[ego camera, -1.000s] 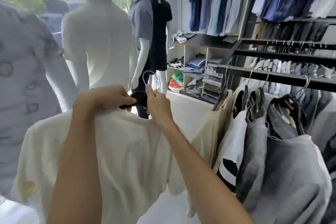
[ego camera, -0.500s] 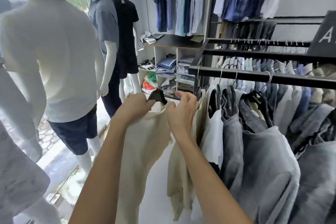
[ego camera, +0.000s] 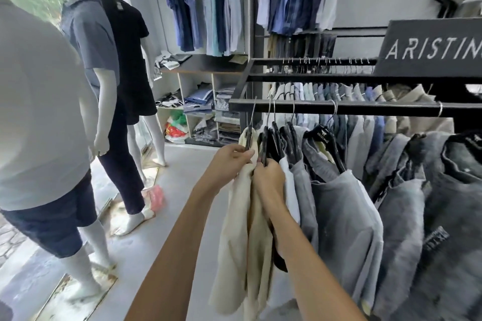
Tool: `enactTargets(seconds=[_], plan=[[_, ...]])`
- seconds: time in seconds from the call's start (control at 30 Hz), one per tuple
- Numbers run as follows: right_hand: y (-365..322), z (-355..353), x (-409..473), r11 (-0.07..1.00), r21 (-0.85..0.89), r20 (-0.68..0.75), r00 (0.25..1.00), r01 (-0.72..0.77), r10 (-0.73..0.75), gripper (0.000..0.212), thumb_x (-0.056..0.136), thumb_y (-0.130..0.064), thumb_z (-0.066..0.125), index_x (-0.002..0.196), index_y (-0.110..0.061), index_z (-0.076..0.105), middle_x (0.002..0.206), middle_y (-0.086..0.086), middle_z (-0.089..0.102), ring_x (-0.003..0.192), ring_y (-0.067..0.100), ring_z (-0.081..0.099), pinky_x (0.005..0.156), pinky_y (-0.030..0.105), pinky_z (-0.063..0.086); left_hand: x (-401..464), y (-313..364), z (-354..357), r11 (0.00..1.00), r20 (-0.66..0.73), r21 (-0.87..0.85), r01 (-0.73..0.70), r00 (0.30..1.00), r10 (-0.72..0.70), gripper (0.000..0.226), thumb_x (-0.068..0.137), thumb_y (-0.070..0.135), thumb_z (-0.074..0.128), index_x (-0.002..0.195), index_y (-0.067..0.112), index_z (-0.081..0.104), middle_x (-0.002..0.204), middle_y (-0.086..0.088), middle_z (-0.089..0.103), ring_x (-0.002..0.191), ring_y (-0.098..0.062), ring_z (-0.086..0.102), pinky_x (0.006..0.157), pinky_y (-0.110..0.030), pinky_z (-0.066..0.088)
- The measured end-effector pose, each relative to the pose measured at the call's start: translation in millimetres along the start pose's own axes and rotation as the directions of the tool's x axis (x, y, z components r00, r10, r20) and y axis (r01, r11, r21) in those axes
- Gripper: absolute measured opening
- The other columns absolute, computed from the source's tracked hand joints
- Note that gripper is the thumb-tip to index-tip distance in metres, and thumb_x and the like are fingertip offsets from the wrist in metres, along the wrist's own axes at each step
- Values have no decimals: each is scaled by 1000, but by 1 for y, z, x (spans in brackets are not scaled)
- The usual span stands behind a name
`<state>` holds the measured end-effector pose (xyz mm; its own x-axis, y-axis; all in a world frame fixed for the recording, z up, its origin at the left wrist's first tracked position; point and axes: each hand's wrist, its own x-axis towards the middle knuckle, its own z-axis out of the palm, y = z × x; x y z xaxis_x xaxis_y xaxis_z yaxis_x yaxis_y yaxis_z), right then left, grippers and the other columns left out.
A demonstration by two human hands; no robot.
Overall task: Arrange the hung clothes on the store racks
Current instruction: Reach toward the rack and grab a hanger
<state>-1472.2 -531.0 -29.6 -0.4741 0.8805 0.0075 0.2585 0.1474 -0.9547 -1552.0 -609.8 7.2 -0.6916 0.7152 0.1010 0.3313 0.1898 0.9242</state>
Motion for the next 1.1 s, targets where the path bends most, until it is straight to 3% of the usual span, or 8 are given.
enactTargets(seconds=[0.13,0.27,0.43,0.57,0.67,0.87,0.97,1.1], plan=[[4,-19,4,998,-54,18,1000,23,-22,19,95,-18,49,86,-11,63,83,4,65,78,21,57,66,29,37,8,-3,20,999,9,-34,-5,1000,5,33,96,37,59,107,6,63,84,1,70,66,-3,59,56,-20,41],[5,-28,7,996,-84,47,999,20,-16,18,92,-13,49,82,-11,63,74,-1,62,71,16,56,55,24,34,13,-11,35,996,6,-66,51,999,-50,32,97,38,57,111,8,57,94,-3,71,83,-14,63,66,-28,46],[9,-21,7,996,-81,30,999,38,-36,24,96,-19,50,95,-7,71,91,8,71,88,25,63,72,30,42,11,-26,47,995,-83,28,92,993,-89,28,99,35,51,110,10,57,94,0,66,95,-21,63,87,-39,49],[12,-14,9,996,-75,31,999,46,-44,26,97,-21,51,106,-8,71,103,9,72,100,27,64,87,35,50,5,-36,58,997,-217,67,46,976,-30,28,101,36,44,110,14,58,100,-3,67,98,-25,63,88,-44,49],[13,-14,13,995,-84,51,998,53,-49,28,95,-17,50,114,-8,68,114,11,69,110,27,60,99,40,47,-4,-37,64,999,-290,34,-30,956,39,26,102,38,42,106,18,57,94,1,67,93,-21,62,84,-44,49],[18,-10,17,993,-104,70,996,56,-49,28,92,-18,46,107,-9,68,109,10,68,106,28,60,94,40,49,9,-17,53,985,-307,123,-123,939,156,31,103,35,42,111,14,63,96,2,67,93,-20,60,83,-38,47],[17,-5,14,992,-107,65,996,60,-53,24,94,-14,43,102,-10,65,108,11,66,103,28,59,90,38,49,29,-16,49,985,-299,151,-82,946,125,34,103,37,40,111,13,63,94,1,66,95,-23,60,81,-37,46],[16,1,11,992,-106,54,997,68,-63,30,91,-11,42,112,-5,62,113,11,64,107,29,60,94,42,49,39,-25,58,985,-248,172,-17,967,60,34,103,40,38,111,16,60,92,2,64,96,-25,60,79,-36,44]])
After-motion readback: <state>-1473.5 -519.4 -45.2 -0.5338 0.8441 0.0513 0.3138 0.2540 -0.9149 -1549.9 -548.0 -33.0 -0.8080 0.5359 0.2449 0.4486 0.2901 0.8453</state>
